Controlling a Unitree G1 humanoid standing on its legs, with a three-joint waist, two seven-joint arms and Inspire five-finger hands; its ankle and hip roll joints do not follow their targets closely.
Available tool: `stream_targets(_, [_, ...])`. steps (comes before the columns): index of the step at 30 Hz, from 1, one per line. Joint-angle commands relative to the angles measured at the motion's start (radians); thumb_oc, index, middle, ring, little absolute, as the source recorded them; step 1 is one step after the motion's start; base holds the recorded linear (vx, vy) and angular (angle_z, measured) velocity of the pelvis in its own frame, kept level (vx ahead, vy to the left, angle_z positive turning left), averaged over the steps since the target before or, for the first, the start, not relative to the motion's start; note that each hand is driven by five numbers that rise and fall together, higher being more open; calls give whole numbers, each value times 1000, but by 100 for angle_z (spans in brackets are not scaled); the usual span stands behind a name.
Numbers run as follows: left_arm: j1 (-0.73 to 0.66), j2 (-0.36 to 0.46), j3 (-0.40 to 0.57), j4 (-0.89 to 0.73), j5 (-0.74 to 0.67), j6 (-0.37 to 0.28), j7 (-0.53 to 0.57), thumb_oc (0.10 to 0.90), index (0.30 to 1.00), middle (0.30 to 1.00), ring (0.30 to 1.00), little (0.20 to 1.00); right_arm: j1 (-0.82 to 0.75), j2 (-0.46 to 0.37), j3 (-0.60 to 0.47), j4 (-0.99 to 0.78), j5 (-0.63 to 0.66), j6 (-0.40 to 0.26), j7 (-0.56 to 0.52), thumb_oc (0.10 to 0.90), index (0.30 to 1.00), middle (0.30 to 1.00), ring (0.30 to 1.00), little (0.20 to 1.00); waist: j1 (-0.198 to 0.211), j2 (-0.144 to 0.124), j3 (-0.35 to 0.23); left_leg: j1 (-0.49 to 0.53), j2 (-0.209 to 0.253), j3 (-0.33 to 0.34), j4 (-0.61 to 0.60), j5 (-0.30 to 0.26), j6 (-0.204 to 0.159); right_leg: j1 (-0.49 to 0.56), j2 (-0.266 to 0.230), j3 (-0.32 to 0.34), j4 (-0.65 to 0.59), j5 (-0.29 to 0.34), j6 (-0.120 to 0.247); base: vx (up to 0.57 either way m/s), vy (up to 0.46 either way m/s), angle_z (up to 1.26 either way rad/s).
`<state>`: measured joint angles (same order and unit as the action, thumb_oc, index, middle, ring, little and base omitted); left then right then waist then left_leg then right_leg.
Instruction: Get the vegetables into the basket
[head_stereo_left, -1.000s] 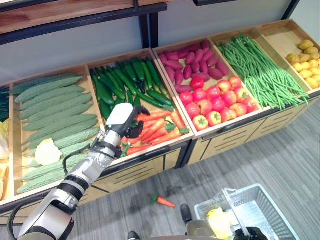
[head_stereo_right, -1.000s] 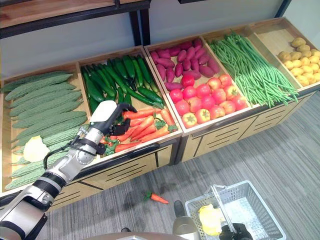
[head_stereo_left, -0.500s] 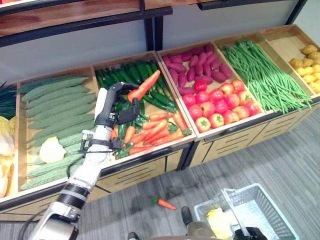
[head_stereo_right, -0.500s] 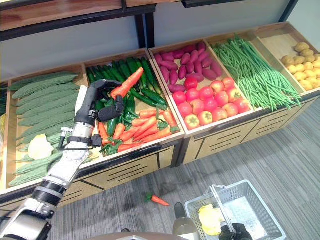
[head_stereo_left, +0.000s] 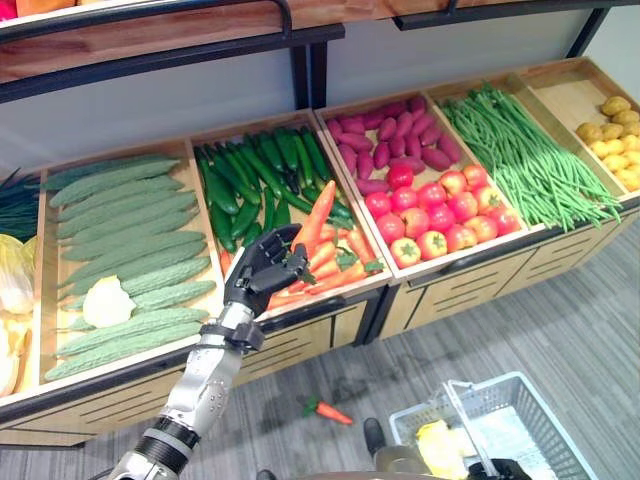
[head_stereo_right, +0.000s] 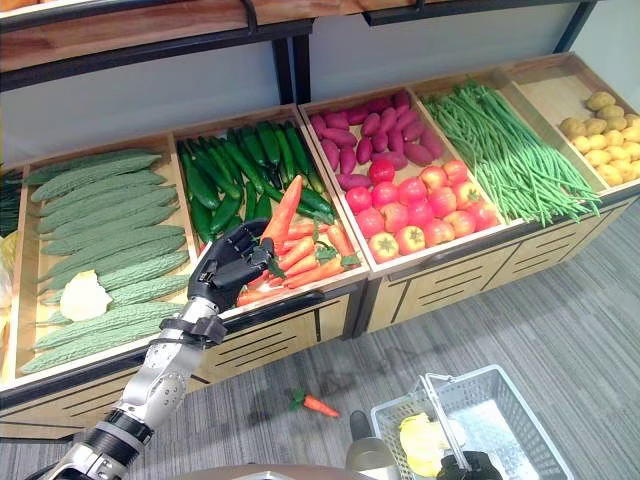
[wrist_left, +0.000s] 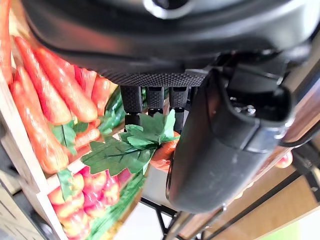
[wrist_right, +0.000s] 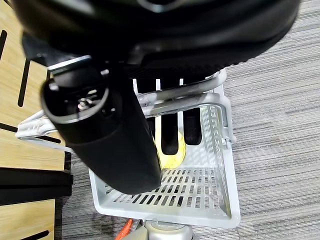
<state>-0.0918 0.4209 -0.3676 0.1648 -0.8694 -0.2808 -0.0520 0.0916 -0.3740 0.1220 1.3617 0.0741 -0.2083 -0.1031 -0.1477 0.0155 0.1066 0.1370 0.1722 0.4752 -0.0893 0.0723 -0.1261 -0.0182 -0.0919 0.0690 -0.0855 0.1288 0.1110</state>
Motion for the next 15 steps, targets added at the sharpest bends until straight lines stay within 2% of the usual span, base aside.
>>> stream_targets(1, [-62,5,22,-110,-80,-58,-82,400,300,300,300,300,5,8,-2,7,15,-30,3,400,300,300,300,300,11,-32,-29,-14,7,-30,2,37,-11,-13,-62,-76,61,-17,51,0,0,0])
stream_targets(3, [-62,11,21,-115,-78,-57,-86,400,300,300,300,300,3,6,-5,5,17,-31,3,400,300,300,300,300,12,-33,-21,-12,2,-24,11,38,-9,-14,-64,-69,67,-21,50,-20,-1,-1])
stream_targets(6, [-85,32,7,-124,-86,-55,-109,400,300,300,300,300,-9,-8,-12,0,29,-35,4,400,300,300,300,300,8,-59,29,-83,20,-7,163,-24,-11,-41,-78,-34,114,-35,50,-99,18,-4])
stream_targets(8, [-89,35,1,-123,-88,-56,-112,400,300,300,300,300,-14,-10,-18,1,36,-34,4,400,300,300,300,300,7,-62,36,-88,22,1,173,-35,-8,-56,-79,-22,129,-38,54,-63,57,-18])
stream_targets(12, [-125,38,-30,-104,-91,-58,-111,400,300,300,300,300,-15,-14,-32,-8,50,-28,1,400,300,300,300,300,-16,-69,57,-96,6,48,200,-76,15,-120,-94,30,183,-34,78,-66,188,-28])
stream_targets(13, [-153,27,-54,-81,-96,-61,-107,400,300,300,300,300,-11,-12,-40,-14,55,-26,-2,400,300,300,300,300,-39,-69,73,-86,-16,60,202,-118,19,-138,-113,52,202,-31,105,-69,326,-43])
stream_targets(15, [-168,19,-61,-69,-93,-64,-105,400,300,300,300,300,-15,-12,-43,-19,57,-22,-4,400,300,300,300,300,-47,-71,85,-85,-29,73,204,-128,27,-154,-120,71,203,-8,120,-62,204,-31])
